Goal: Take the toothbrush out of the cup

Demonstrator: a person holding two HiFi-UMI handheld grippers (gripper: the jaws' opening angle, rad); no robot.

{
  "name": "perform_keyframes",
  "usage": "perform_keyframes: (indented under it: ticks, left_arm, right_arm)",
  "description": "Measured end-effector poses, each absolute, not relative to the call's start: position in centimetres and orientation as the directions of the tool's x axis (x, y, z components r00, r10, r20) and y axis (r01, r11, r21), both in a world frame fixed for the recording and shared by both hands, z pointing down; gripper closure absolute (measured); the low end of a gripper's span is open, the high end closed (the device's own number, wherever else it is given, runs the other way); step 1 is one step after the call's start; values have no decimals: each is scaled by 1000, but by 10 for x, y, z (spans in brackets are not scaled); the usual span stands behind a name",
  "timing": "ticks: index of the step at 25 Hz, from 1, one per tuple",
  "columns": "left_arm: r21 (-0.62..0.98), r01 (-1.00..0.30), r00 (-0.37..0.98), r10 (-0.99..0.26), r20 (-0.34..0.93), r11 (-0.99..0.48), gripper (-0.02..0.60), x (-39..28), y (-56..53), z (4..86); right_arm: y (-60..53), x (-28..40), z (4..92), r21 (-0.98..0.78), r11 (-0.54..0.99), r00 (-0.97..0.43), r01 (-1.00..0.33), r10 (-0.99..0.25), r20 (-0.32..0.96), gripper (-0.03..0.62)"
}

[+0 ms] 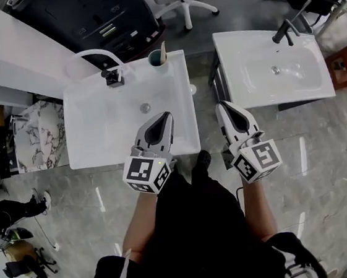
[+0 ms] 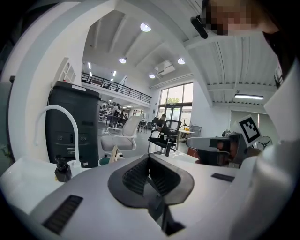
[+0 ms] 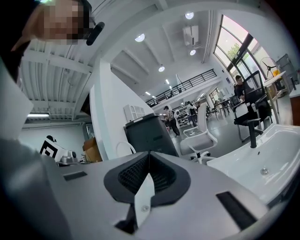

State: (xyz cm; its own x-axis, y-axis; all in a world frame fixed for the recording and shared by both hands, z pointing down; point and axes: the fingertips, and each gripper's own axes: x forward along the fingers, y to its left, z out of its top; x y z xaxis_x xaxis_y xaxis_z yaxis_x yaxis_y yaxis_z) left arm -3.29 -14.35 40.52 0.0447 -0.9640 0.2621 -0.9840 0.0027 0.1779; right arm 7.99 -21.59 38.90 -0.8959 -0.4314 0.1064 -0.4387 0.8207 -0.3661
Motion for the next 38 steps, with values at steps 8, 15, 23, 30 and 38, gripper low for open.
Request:
perform_keyframes:
  ticks: [8, 15, 23, 30, 38]
  left_arm:
    - [185, -981, 5, -945, 327, 59, 568, -55, -142, 428]
    - [195, -981, 64, -944, 324, 1, 568, -73, -185, 446]
    - [201, -979, 98, -938, 332, -31, 566, -105, -235, 471]
    - [203, -978, 111, -926, 362, -38, 479, -126, -270, 498]
    - [156, -987, 89, -913, 398, -28, 385, -143, -305, 529]
  right_arm:
    - [-235, 79, 407, -384, 795, -881, -469, -450, 145, 563]
    - [-240, 56, 394, -337, 807, -874, -485, -459, 160, 563]
    - [-260, 39, 394, -282, 783, -833, -554, -514, 208, 563]
    - [-267, 29, 404, -252, 766, -802, -592, -529, 275, 563]
    - [-266, 18, 424, -245, 743, -772, -622, -531, 350, 563]
